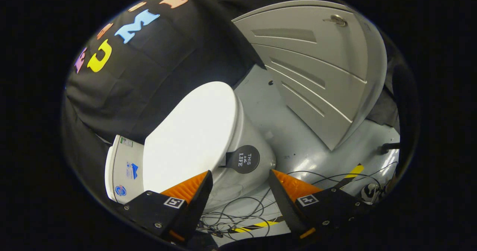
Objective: Open the toilet lid.
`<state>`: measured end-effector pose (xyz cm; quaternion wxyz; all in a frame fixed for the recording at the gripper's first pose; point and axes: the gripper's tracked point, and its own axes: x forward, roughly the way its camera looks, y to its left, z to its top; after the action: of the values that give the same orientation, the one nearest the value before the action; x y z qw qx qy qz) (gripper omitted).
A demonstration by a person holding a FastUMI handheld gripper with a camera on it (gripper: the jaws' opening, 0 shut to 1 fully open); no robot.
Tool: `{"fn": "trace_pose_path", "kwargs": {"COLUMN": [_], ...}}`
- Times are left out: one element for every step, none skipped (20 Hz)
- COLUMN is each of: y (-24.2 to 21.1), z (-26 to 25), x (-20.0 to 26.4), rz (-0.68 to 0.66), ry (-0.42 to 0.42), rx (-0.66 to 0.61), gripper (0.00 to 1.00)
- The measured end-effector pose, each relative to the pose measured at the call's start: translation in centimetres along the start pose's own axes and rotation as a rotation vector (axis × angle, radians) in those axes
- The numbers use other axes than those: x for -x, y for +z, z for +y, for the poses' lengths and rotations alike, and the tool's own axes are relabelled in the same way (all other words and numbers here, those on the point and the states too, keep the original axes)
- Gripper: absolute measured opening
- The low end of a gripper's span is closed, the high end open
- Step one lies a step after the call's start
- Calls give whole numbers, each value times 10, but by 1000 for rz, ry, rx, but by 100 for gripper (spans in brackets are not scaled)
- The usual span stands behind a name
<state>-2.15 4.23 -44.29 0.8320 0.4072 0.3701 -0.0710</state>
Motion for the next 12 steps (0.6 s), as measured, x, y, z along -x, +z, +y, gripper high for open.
{"fn": "trace_pose_path", "kwargs": {"y": [5, 10, 13, 14, 14, 12, 6, 3, 2, 5, 8, 10], "z": [1, 1, -1, -2, -3, -5, -5, -3, -2, 0, 0, -2], "x": [-3, -4, -6, -11, -15, -19, -22, -25, -26, -28, -29, -31], "rz": [-25, -49, -70, -94, -105, -100, -91, -87, -84, -92, -100, -105], "ry": [25, 41, 52, 64, 68, 68, 72, 78, 84, 96, 98, 90], "rx": [-57, -118, -174, -231, -273, -302, -328, -342, -353, -365, -372, -376], "gripper": [90, 89, 87, 86, 84, 82, 80, 78, 72, 67, 58, 52]}}
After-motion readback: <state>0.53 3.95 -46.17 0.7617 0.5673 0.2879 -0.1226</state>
